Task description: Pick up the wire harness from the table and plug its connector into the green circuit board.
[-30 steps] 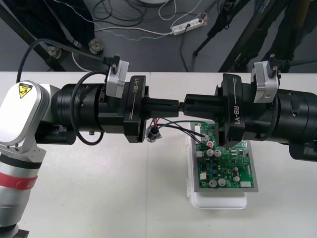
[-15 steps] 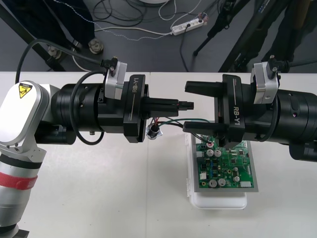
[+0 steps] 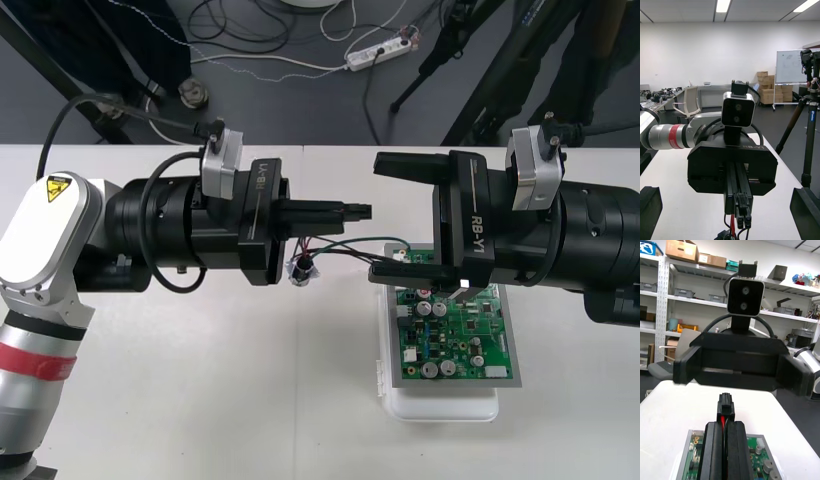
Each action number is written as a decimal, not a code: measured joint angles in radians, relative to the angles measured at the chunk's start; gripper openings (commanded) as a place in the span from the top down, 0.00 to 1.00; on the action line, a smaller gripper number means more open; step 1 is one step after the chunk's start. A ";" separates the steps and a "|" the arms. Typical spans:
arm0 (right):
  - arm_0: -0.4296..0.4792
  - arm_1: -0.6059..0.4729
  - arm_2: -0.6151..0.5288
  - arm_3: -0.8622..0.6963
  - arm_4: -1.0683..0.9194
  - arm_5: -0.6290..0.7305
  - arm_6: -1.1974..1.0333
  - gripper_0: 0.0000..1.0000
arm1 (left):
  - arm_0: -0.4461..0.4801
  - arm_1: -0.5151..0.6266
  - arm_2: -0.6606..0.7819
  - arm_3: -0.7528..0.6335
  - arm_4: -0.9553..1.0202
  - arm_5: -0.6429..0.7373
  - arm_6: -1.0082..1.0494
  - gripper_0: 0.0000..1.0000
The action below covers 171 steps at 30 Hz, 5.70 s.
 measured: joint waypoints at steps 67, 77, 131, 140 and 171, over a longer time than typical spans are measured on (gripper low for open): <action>0.012 -0.464 -0.070 0.079 0.761 -0.288 0.027 0.00 | -0.001 0.126 -0.117 0.577 0.036 -0.196 -0.446 1.00; 0.031 -0.450 -0.033 0.072 0.889 -0.288 0.027 0.00 | 0.000 0.088 -0.117 0.578 0.007 -0.196 -0.514 1.00; 0.063 -0.402 0.181 -0.059 1.133 -0.288 -0.194 0.00 | -0.015 -0.090 -0.129 0.580 -0.134 -0.051 -0.571 1.00; 0.065 -0.401 0.207 -0.060 1.175 -0.288 -0.194 0.00 | -0.016 -0.102 -0.165 0.580 -0.134 -0.013 -0.571 1.00; 0.065 -0.361 0.220 -0.094 1.200 -0.288 -0.194 0.00 | -0.033 -0.122 -0.214 0.581 -0.134 0.019 -0.571 1.00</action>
